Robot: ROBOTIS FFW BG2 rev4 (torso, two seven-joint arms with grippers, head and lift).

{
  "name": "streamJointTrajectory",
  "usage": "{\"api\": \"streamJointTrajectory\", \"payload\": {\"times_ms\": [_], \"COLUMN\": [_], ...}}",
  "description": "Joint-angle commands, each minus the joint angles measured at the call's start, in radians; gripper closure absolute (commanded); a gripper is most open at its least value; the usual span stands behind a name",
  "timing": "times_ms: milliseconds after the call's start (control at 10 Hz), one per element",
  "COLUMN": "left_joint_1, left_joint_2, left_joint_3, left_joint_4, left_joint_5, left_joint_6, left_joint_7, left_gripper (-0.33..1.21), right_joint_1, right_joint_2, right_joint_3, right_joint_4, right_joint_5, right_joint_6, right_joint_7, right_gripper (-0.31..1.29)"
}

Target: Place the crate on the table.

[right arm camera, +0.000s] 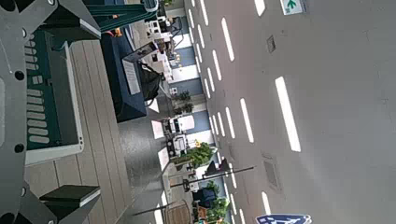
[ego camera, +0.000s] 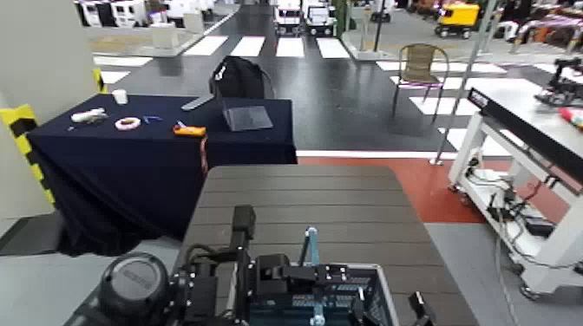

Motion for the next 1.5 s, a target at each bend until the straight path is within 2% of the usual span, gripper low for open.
{"api": "streamJointTrajectory", "payload": {"times_ms": [100, 500, 900, 1100, 1200, 1500], "left_joint_1": [0.0, -0.013, -0.099, -0.168, -0.21, -0.302], "left_joint_2": [0.0, 0.0, -0.003, -0.014, -0.025, -0.066], "left_joint_3": [0.005, 0.003, -0.055, -0.114, -0.155, -0.215], "left_joint_4": [0.001, 0.022, 0.109, 0.175, 0.226, 0.36], "left_joint_5": [0.0, 0.0, -0.003, -0.055, -0.083, -0.183], "left_joint_6": [0.0, -0.004, -0.03, -0.066, -0.089, -0.169], "left_joint_7": [0.0, 0.006, -0.014, -0.104, -0.152, -0.27], "left_gripper": [1.2, 1.2, 1.2, 1.2, 1.2, 1.2], "right_joint_1": [0.0, -0.002, -0.005, -0.009, -0.008, -0.009], "right_joint_2": [0.002, 0.002, 0.002, 0.002, 0.002, -0.002], "right_joint_3": [0.002, 0.003, 0.009, 0.014, 0.012, 0.014], "right_joint_4": [0.0, 0.0, 0.005, 0.008, 0.008, 0.011], "right_joint_5": [0.0, 0.0, 0.0, 0.0, -0.001, -0.001], "right_joint_6": [0.0, 0.002, 0.0, -0.005, -0.006, -0.014], "right_joint_7": [0.0, 0.0, 0.0, 0.0, 0.0, 0.0], "right_gripper": [0.13, 0.13, 0.13, 0.13, 0.13, 0.13]}}
